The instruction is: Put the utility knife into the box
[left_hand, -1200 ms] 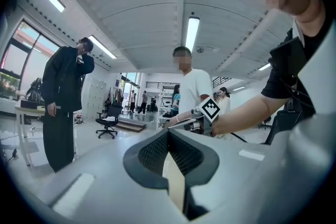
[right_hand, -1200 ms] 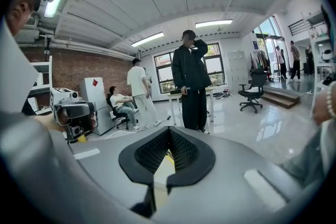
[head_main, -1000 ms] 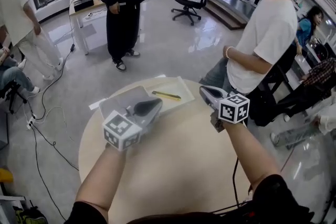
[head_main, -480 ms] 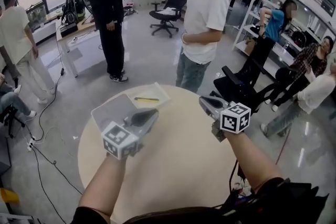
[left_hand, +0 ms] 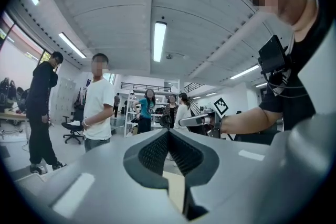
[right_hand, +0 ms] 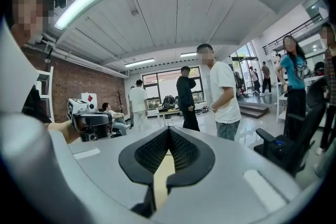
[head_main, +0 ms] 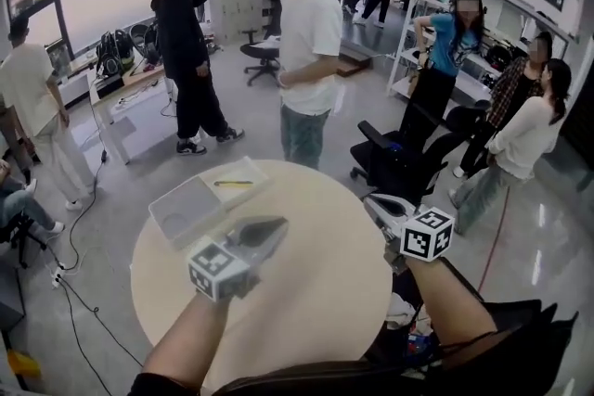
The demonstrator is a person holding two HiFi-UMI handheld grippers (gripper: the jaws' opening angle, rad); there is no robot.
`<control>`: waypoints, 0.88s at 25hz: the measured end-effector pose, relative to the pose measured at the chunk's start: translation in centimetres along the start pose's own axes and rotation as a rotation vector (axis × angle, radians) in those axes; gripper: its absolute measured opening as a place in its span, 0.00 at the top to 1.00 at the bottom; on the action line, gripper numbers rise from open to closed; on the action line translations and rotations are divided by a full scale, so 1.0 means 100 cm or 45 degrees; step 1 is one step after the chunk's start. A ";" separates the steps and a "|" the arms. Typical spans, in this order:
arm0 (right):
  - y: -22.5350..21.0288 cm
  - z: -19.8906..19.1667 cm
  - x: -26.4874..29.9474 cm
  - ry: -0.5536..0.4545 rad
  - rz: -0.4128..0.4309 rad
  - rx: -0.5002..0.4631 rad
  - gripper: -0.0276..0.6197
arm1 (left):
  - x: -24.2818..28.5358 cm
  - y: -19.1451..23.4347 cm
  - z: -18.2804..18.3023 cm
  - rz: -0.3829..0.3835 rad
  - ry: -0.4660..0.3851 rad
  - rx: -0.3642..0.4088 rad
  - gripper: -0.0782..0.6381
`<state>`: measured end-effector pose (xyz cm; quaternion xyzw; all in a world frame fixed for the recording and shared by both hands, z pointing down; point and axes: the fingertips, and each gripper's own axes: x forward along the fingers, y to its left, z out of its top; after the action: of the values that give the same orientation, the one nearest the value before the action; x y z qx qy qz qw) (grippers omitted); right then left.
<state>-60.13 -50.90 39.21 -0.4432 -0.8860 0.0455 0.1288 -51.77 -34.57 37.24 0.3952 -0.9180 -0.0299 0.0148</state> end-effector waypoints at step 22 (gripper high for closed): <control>0.047 -0.090 -0.307 0.014 -0.021 0.123 0.94 | 0.037 -0.258 -0.040 -0.114 0.036 -0.195 0.89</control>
<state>-36.41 -72.82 41.17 -0.4292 -0.8858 0.0846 0.1550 -35.43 -55.10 39.51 0.4338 -0.8942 -0.0952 0.0567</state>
